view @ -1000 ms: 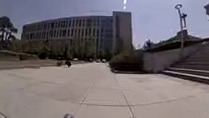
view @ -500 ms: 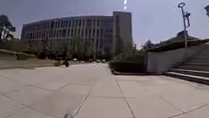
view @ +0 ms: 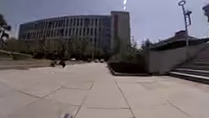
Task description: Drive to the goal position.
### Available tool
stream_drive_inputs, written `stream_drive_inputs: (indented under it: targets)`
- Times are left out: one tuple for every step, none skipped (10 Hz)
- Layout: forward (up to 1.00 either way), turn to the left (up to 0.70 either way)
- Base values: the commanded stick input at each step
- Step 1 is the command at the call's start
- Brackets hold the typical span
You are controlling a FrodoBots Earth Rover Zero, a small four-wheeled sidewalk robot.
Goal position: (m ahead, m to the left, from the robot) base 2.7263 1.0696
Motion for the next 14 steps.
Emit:
stream_drive_inputs:
  targets:
    - [0.85, 0.0]
    - [0.85, 0.0]
    - [0.85, 0.0]
    - [0.85, 0.0]
    - [0.85, 0.0]
    - [0.85, 0.0]
    - [0.85, 0.0]
    - [0.85, 0.0]
    - [0.85, 0.22]
    - [0.85, 0.34]
    - [0.85, 0.26]
    - [0.85, 0.0]
    - [0.85, 0.0]
    - [0.85, 0.0]
